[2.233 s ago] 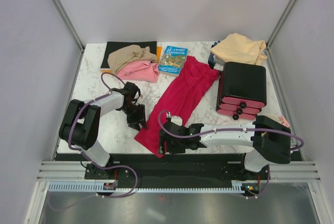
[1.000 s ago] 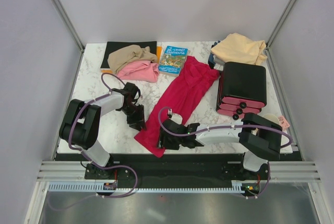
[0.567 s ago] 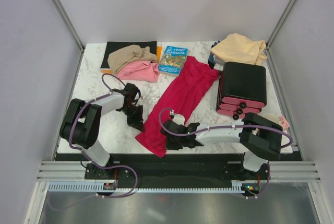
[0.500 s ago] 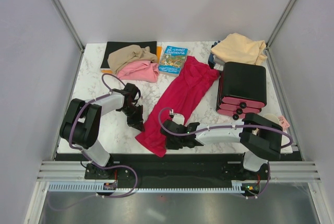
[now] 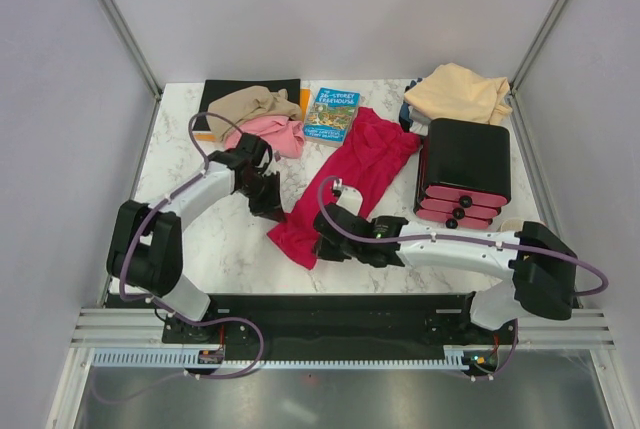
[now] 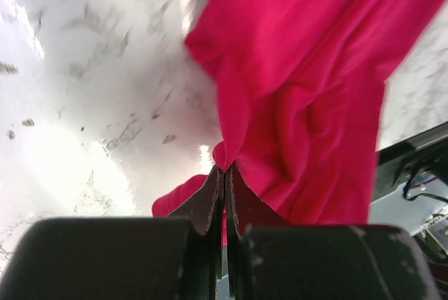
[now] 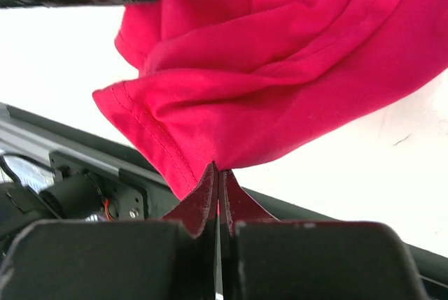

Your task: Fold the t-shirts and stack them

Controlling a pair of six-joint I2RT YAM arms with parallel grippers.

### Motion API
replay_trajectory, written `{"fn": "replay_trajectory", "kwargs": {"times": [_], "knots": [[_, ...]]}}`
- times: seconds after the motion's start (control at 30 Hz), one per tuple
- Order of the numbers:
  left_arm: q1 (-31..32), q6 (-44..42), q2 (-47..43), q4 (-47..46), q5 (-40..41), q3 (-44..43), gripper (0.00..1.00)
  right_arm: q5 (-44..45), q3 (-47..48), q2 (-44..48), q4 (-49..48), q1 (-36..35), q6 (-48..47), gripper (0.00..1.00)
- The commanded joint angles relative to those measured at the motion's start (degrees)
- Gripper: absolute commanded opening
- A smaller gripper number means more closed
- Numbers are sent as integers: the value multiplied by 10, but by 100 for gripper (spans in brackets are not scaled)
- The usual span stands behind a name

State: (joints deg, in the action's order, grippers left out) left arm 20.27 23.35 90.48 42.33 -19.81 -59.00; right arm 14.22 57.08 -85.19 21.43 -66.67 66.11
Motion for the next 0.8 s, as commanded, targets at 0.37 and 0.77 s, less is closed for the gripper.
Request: {"fn": "replay_trajectory", "kwargs": {"times": [0.37, 0.77], "knots": [[10, 32, 57, 31, 16, -214, 2, 76, 27, 49, 64, 96, -64, 0], [37, 13, 204, 48, 5, -380, 2, 78, 58, 6, 65, 163, -134, 0]]}}
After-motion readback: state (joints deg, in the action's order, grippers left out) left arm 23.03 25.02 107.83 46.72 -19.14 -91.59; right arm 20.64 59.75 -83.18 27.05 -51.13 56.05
